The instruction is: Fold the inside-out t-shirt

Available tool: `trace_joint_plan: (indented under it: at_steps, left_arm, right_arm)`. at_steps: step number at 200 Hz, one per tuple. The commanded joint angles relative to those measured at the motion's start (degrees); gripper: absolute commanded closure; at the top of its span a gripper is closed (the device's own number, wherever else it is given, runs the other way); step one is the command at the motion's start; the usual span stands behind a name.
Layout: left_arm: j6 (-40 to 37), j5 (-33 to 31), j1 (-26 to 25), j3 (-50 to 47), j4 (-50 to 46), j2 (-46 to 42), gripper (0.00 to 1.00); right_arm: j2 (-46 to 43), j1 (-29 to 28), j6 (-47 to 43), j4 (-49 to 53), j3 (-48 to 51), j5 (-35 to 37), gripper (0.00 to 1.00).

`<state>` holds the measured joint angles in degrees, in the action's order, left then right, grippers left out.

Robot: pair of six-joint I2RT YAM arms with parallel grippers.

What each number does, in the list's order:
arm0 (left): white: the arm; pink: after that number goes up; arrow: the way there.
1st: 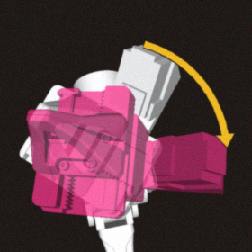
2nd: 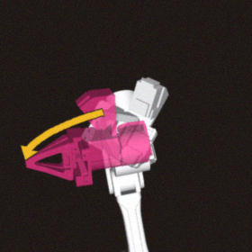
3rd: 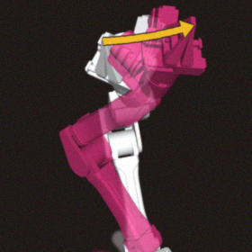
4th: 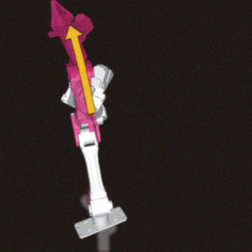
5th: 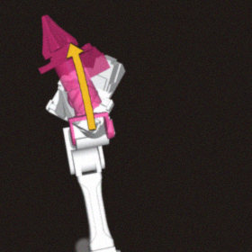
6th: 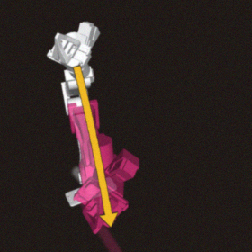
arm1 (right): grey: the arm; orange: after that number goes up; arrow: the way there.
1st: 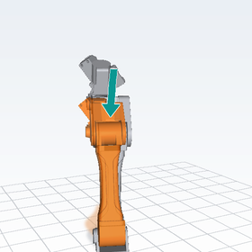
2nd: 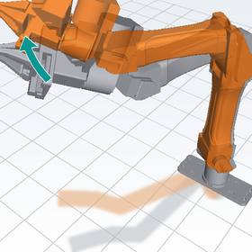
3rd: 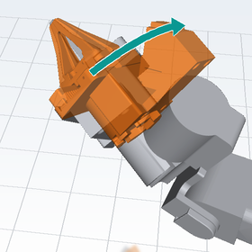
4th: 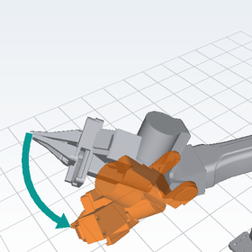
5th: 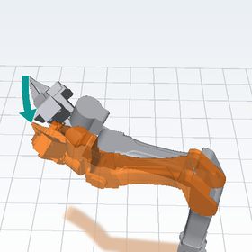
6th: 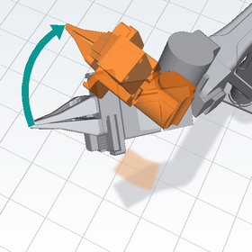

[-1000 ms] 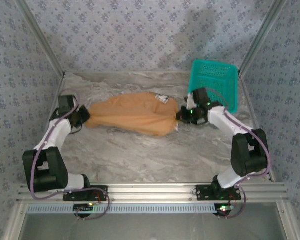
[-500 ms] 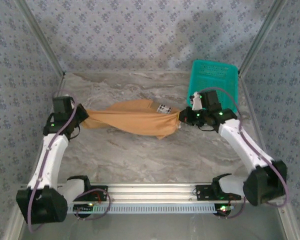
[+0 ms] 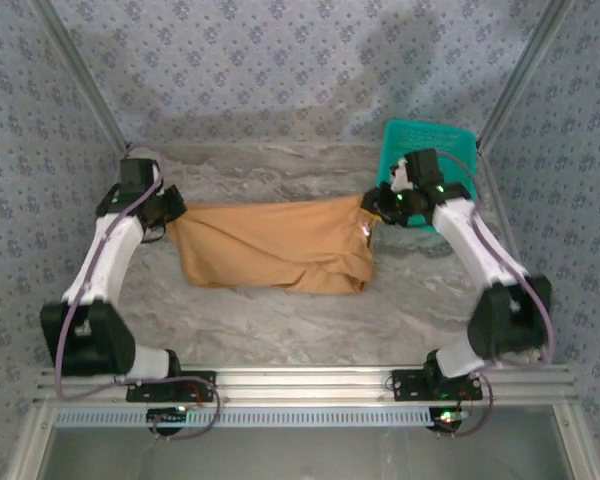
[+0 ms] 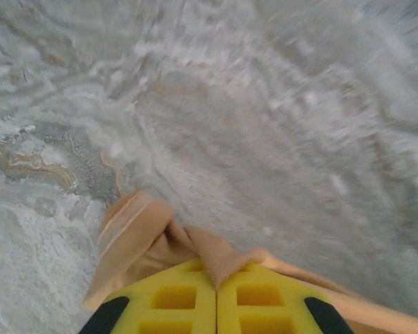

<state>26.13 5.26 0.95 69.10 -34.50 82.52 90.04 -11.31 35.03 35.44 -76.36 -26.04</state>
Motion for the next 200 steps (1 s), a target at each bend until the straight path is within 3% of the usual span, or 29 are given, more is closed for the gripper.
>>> trace_joint_plan:
  at_steps: [1,22,34,48,82,105,140,173,188,200]
  left_arm:
    - [-1.33,-2.27,0.00,7.30,-0.68,7.59,0.86]
    - [-2.26,-5.06,-3.31,11.54,-2.00,10.79,0.71]
    - [-2.98,-6.37,-6.20,11.35,-2.00,10.13,0.60]
    - [-2.97,-5.68,-8.80,9.14,-1.56,9.36,0.57]
    - [-0.48,-0.72,-11.66,0.07,2.28,7.34,0.54]
    - [1.19,0.27,-11.76,-5.92,5.02,5.46,0.52]
    - [2.87,1.36,-11.76,-11.84,8.22,4.51,0.51]
    - [3.25,1.73,-11.76,-13.89,8.67,3.39,0.51]
    - [3.26,1.78,-11.79,-14.08,8.49,2.10,0.51]
    - [3.26,1.79,-11.94,-14.21,8.62,0.90,0.51]
  right_arm:
    - [10.60,0.05,-2.88,4.37,-12.16,4.65,0.47]
    - [13.51,-2.32,-5.21,9.11,-16.80,9.41,0.41]
    - [11.12,-4.58,-7.31,9.34,-13.94,12.25,0.40]
    - [7.69,-8.34,-9.90,8.00,-8.29,14.67,0.40]
    - [4.47,-15.67,-13.26,6.69,2.73,22.72,0.40]
    - [5.75,-18.56,-15.55,4.43,5.27,22.53,0.39]
    - [11.65,-25.65,-19.83,2.81,3.30,25.27,0.33]
    - [19.11,-27.51,-21.05,4.34,-0.99,28.45,0.33]
    - [20.97,-27.45,-21.14,4.40,-2.62,29.93,0.36]
    - [21.78,-27.54,-21.06,4.57,-3.79,31.30,0.45]
